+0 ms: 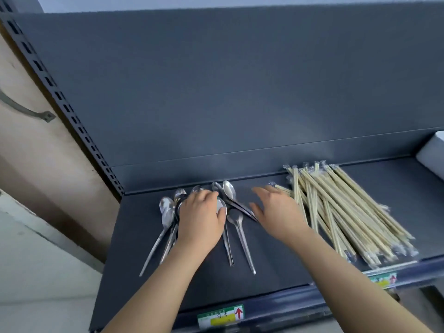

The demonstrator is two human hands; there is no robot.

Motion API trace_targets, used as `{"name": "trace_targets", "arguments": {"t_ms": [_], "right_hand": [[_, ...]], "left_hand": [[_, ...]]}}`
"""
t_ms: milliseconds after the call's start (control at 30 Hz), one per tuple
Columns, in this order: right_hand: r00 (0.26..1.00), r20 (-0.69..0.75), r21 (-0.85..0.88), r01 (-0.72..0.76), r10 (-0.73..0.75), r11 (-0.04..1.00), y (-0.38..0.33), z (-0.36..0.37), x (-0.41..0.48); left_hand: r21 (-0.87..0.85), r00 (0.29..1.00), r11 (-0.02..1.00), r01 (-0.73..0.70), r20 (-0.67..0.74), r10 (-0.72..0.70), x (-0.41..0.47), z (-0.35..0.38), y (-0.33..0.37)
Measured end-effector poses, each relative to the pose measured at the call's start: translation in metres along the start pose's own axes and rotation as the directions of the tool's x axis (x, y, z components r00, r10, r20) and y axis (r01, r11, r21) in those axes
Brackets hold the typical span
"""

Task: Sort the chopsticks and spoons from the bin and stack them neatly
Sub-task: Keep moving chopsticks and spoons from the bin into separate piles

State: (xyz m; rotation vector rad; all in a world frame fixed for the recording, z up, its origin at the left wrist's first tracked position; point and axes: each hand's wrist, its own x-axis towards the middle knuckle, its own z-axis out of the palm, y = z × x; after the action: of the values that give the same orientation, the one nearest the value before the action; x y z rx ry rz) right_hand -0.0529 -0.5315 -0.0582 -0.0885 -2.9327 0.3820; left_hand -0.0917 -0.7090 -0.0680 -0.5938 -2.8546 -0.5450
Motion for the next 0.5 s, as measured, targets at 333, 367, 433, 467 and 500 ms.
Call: {"name": "trace_targets", "arguments": {"t_ms": [333,367,433,467,500], "right_hand": [[0.958,-0.078,-0.042,-0.278,0.275,0.960,0.135,-0.069,-0.098],[0.947,-0.088,-0.044,-0.313,0.309,0.949,0.153,-0.077,-0.110],[0.928,-0.101,-0.064,-0.366,0.358,0.929,0.189,-0.093,-0.132],[0.922,-0.102,-0.077,-0.382,0.374,0.921,0.208,-0.102,-0.142],[0.917,-0.095,-0.092,-0.395,0.387,0.914,0.227,-0.111,-0.152]], "left_hand": [[-0.115,0.933,0.941,-0.320,0.135,0.334,0.006,0.038,0.173],[-0.132,0.921,0.930,-0.343,0.147,0.361,0.004,0.045,0.194],[-0.159,0.901,0.911,-0.380,0.159,0.403,0.002,0.059,0.239],[-0.167,0.894,0.904,-0.393,0.161,0.418,0.001,0.066,0.262],[-0.172,0.888,0.899,-0.403,0.163,0.429,0.001,0.074,0.285]]}}
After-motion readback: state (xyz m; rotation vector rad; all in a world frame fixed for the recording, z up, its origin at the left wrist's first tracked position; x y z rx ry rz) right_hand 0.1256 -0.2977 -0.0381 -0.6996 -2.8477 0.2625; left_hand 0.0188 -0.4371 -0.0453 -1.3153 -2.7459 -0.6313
